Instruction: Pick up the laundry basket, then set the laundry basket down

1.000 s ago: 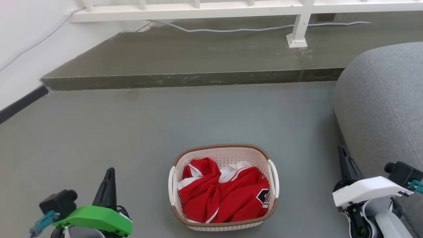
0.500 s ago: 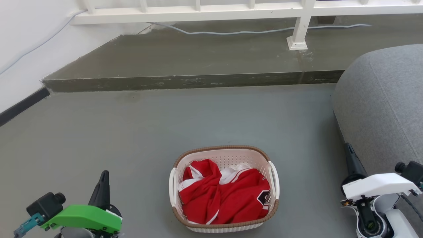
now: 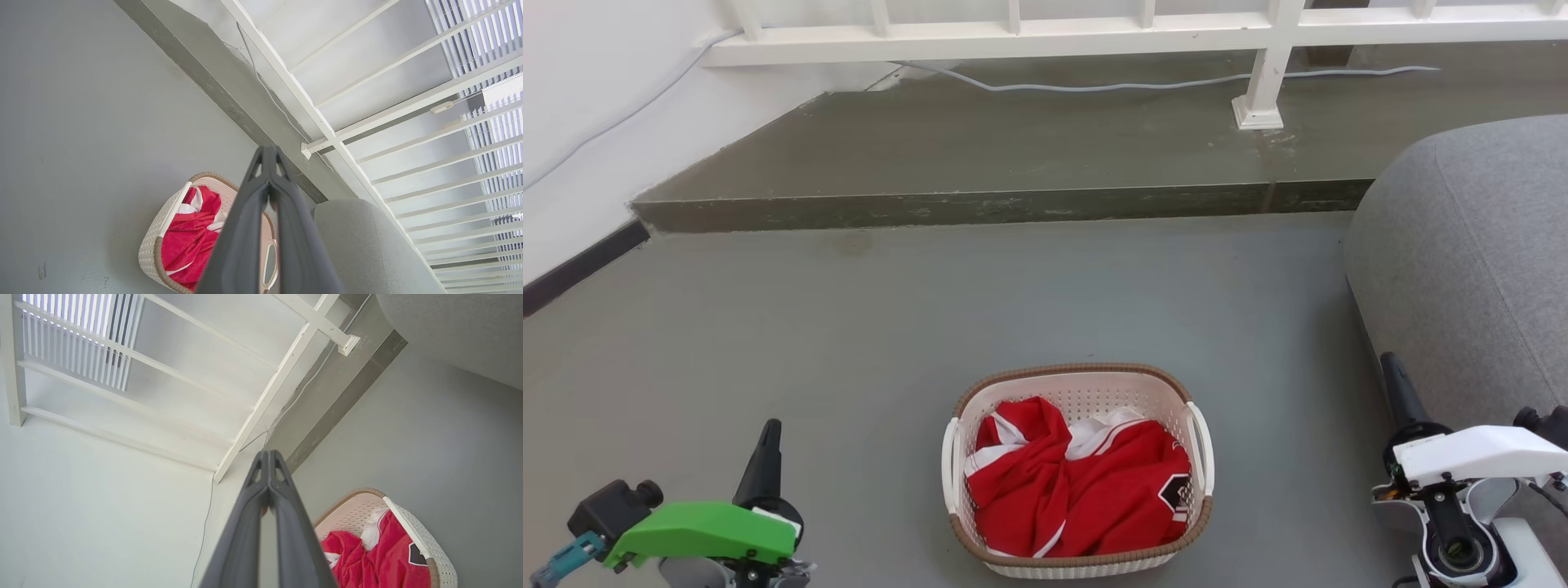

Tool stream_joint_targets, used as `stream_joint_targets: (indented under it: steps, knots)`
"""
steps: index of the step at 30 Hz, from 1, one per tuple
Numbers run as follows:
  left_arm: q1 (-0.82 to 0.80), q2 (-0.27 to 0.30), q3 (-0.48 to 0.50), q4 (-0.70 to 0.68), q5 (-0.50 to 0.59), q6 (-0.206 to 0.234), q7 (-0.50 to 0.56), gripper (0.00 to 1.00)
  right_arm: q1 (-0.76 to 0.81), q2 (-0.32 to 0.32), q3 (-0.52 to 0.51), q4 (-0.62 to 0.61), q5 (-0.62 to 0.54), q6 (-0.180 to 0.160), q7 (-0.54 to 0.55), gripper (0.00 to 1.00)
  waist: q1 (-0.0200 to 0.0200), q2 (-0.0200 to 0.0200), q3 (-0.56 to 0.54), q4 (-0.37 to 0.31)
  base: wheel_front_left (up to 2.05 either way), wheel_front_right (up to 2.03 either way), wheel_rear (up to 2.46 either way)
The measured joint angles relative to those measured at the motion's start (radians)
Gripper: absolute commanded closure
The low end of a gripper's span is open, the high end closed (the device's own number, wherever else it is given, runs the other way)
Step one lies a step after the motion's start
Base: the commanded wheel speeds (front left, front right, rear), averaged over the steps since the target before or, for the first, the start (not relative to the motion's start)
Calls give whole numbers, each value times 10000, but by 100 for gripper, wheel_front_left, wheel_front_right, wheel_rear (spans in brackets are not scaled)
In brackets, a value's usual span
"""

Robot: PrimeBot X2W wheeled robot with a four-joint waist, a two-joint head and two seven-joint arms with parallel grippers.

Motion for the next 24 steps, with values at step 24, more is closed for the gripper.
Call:
stream_joint_targets:
  steps: [24]
  knots:
    - [-239, -98, 807, 566, -3080, -625, 644, 100, -337, 123, -769, 236, 3124, 476, 748, 100, 0, 0, -156, 36, 0, 0, 0]
